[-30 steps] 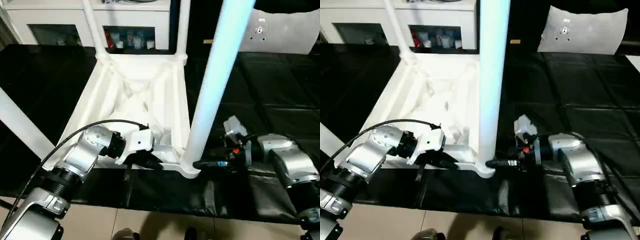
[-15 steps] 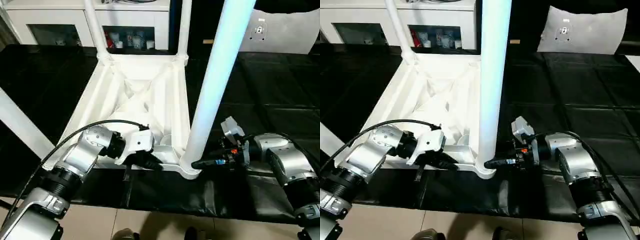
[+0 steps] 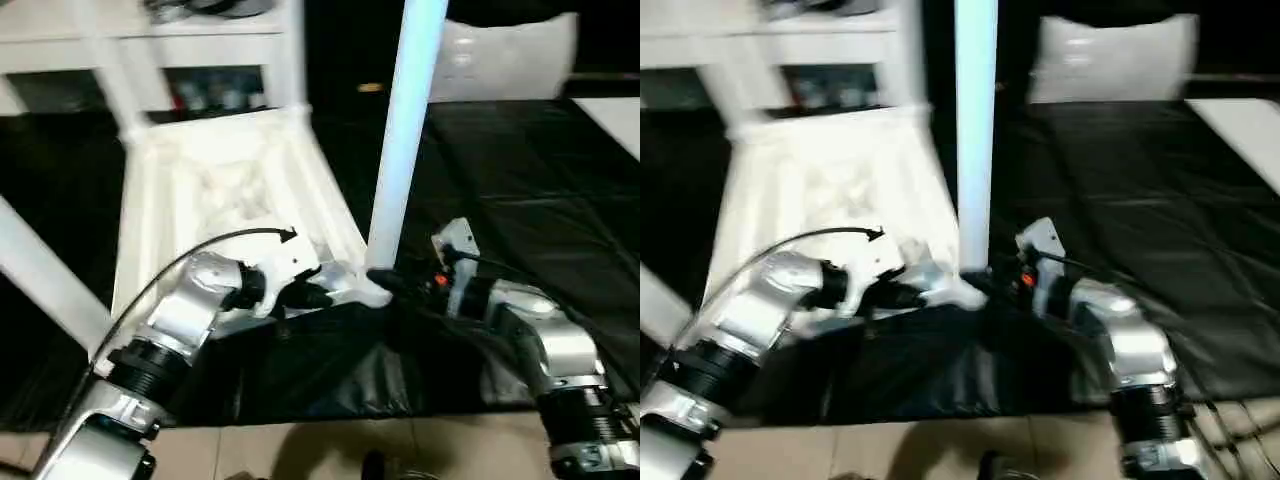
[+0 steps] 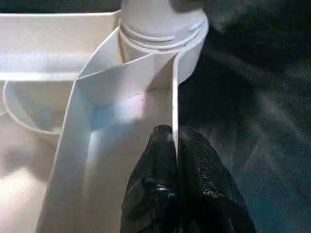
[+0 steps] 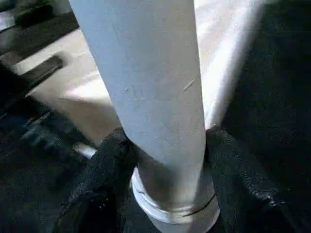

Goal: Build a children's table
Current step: Rotate leg to tighten

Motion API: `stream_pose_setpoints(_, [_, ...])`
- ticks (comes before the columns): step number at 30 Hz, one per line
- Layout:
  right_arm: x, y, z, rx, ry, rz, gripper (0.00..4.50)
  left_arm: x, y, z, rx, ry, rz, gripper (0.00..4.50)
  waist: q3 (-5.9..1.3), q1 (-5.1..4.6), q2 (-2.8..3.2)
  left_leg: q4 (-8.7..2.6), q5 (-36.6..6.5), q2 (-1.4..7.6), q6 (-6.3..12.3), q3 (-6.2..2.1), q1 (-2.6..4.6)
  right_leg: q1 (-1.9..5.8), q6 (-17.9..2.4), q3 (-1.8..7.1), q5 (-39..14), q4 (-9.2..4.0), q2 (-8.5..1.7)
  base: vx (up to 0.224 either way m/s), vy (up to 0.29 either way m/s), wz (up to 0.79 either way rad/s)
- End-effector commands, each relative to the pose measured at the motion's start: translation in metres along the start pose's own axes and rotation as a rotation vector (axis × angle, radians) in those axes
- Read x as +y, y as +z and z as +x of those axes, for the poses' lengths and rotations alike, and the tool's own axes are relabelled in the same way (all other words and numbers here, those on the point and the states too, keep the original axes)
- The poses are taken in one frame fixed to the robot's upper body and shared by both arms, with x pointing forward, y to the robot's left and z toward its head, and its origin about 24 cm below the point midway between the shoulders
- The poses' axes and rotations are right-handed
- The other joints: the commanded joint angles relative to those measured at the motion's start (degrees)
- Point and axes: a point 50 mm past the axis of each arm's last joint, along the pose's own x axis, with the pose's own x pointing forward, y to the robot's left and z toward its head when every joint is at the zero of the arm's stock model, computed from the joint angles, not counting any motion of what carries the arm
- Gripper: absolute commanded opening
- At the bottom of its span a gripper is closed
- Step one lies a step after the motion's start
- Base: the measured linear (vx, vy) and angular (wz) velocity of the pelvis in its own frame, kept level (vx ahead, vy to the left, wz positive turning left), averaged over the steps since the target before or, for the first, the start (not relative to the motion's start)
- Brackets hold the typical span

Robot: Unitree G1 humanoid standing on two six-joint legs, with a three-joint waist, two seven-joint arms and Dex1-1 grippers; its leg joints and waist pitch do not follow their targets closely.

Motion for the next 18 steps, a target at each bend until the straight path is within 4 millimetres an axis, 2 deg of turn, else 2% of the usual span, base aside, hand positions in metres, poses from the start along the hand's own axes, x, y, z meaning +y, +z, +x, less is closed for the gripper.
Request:
stream_pose_setpoints(1, [0.031, -0.013, 0.033, 0.041, -0.022, 0.063, 1.97, -0.014, 0.038, 0.024, -0.132, 0.030, 0.027, 0.00, -2.11, -1.00, 0.57, -6.45, -33.68, 3.53, -0.51, -2.40, -0.23, 3.11, 2.74, 2.20, -34.83, -3.37, -2.91, 0.000, 0.000, 0.00])
stream_pose_setpoints(2, [0.032, -0.012, 0.039, 0.033, -0.087, 0.084, 1.97, -0.013, 0.042, 0.027, -0.143, 0.079, 0.010, 0.00, -2.16, -1.17, 0.70, -6.84, -35.10, 3.79, -1.02, -2.67, -0.59, 3.54, 2.77, 2.49, -34.46, -2.44, -2.89, 0.000, 0.000, 0.00])
stream_pose_setpoints(3, [0.032, -0.011, 0.043, 0.018, -0.118, 0.106, 1.97, -0.012, 0.045, 0.029, -0.149, 0.097, 0.006, 0.00, -2.46, -1.43, 0.23, -7.36, -36.83, 4.08, -1.11, -2.89, -0.66, 3.79, 2.37, 3.97, -32.82, -0.82, -3.06, 0.000, 0.000, 0.00])
stream_pose_setpoints(4, [0.033, -0.009, 0.049, -0.007, -0.174, 0.142, 1.97, -0.013, 0.052, 0.034, -0.168, 0.140, 0.000, 0.00, -2.37, -1.95, -0.38, -6.05, -35.08, 2.24, -1.20, -2.23, 0.24, 2.32, 2.70, 3.90, -38.19, -2.97, -3.52, 0.000, 0.000, 0.00])
stream_pose_setpoints(5, [0.033, -0.009, 0.049, -0.007, -0.174, 0.142, 1.97, -0.013, 0.052, 0.034, -0.168, 0.140, 0.000, 0.00, -2.42, -2.42, -0.98, -4.40, -32.16, 0.59, -1.14, -1.45, 1.29, 0.96, 3.49, 2.97, -43.54, -5.04, -3.79, 0.052, -0.009, 0.05])
stream_pose_setpoints(6, [0.034, -0.008, 0.050, -0.018, -0.193, 0.152, 2.32, -0.014, 0.055, 0.035, -0.177, 0.153, -0.001, 0.00, -2.52, -3.27, -0.72, -1.88, -23.38, -1.58, 0.26, -0.50, 1.17, 1.26, 6.16, 0.03, -48.44, -7.47, -4.44, 0.052, -0.009, 0.05])
stream_pose_setpoints(7, [0.035, -0.007, 0.050, -0.027, -0.205, 0.162, 2.32, -0.014, 0.056, 0.036, -0.182, 0.157, -0.003, 0.00, -2.59, -3.64, -0.13, -2.34, -23.44, -0.80, 0.60, -0.92, 0.65, 2.07, 6.52, -0.26, -46.42, -7.20, -4.49, 0.057, 0.002, -0.05])
stream_pose_setpoints(8, [0.035, -0.007, 0.050, -0.029, -0.205, 0.164, 2.52, -0.015, 0.057, 0.037, -0.183, 0.157, -0.002, 0.00, -2.70, -4.02, 0.14, -3.04, -24.08, 0.07, 0.66, -1.58, -0.26, 2.82, 6.62, -0.09, -43.79, -6.51, -4.37, 0.054, 0.017, 0.01])
stream_pose_setpoints(9, [0.035, -0.006, 0.048, -0.043, -0.198, 0.163, 2.66, -0.018, 0.058, 0.038, -0.183, 0.147, 0.008, 0.00, -3.53, -3.96, 0.06, -4.91, -26.14, 2.33, 1.00, -2.95, -1.13, 3.27, 3.80, 2.31, -32.70, -3.53, -4.18, 0.054, 0.017, 0.01])
stream_pose_setpoints(10, [0.035, -0.006, 0.048, -0.043, -0.198, 0.163, 2.66, -0.018, 0.058, 0.038, -0.183, 0.147, 0.008, 0.00, -3.55, -3.74, 0.17, -4.99, -26.02, 2.21, 0.99, -2.92, -0.88, 2.90, 2.56, 2.57, -31.02, -3.48, -4.36, 0.000, 0.000, 0.00])
stream_pose_setpoints(11, [0.034, -0.007, 0.045, -0.044, -0.183, 0.152, 2.77, -0.019, 0.056, 0.037, -0.179, 0.138, 0.014, 0.00, -3.46, -3.79, 0.13, -4.81, -25.04, 1.79, 0.87, -2.72, -0.95, 2.67, 1.57, 2.69, -30.40, -3.64, -4.61, 0.000, 0.000, 0.00])
stream_pose_setpoints(12, [0.033, -0.007, 0.043, -0.047, -0.170, 0.136, 2.90, -0.018, 0.054, 0.035, -0.173, 0.135, 0.021, 0.00, -3.67, -3.90, -0.22, -4.41, -21.87, 0.98, 1.01, -2.46, -1.62, 2.92, 0.36, 2.68, -30.33, -3.66, -4.81, 0.000, 0.000, 0.00])
stream_pose_setpoints(13, [0.032, -0.008, 0.040, -0.044, -0.159, 0.110, 2.90, -0.018, 0.052, 0.034, -0.167, 0.133, 0.030, 0.00, -3.83, -3.77, -0.28, -4.16, -18.24, 0.73, 1.70, -2.29, -2.17, 3.12, -0.38, 2.89, -29.18, -3.45, -4.91, 0.000, 0.000, 0.00])
stream_pose_setpoints(14, [0.031, -0.010, 0.037, -0.038, -0.151, 0.085, 3.02, -0.017, 0.049, 0.032, -0.159, 0.130, 0.034, 0.00, -3.98, -3.69, -0.29, -4.07, -16.57, 0.73, 2.19, -2.24, -2.27, 3.08, -0.86, 3.09, -27.95, -3.26, -4.88, 0.000, 0.000, 0.00])
stream_pose_setpoints(15, [0.027, -0.012, 0.033, -0.032, -0.152, 0.057, 3.13, -0.016, 0.046, 0.029, -0.152, 0.124, 0.043, 0.00, -4.42, -3.30, -0.32, -3.86, -11.52, 0.94, 3.94, -2.33, -2.83, 3.19, -2.63, 3.71, -22.68, -2.19, -4.83, 0.000, 0.000, 0.00])
stream_pose_setpoints(16, [0.024, -0.013, 0.029, -0.036, -0.154, 0.043, 3.23, -0.016, 0.044, 0.027, -0.151, 0.113, 0.055, 0.00, -4.79, -3.18, -0.25, -3.64, -9.28, 0.93, 4.65, -2.30, -2.91, 3.17, -3.34, 4.03, -20.17, -1.68, -4.68, 0.000, 0.000, 0.00])
stream_pose_setpoints(17, [0.020, -0.013, 0.025, -0.049, -0.155, 0.035, 3.35, -0.016, 0.041, 0.024, -0.145, 0.098, 0.057, 0.00, -4.84, -2.89, -0.25, -3.57, -7.88, 0.94, 5.46, -2.24, -2.90, 3.01, -4.08, 4.22, -18.41, -1.49, -4.73, 0.000, 0.000, 0.00])
stream_pose_setpoints(18, [0.014, -0.012, 0.018, -0.067, -0.150, 0.018, 3.42, -0.015, 0.037, 0.020, -0.140, 0.076, 0.066, 0.00, -4.84, -2.68, -0.42, -3.50, -6.15, 0.93, 6.92, -2.23, -3.17, 3.09, -5.28, 4.50, -16.29, -0.88, -4.53, 0.000, 0.000, 0.00])
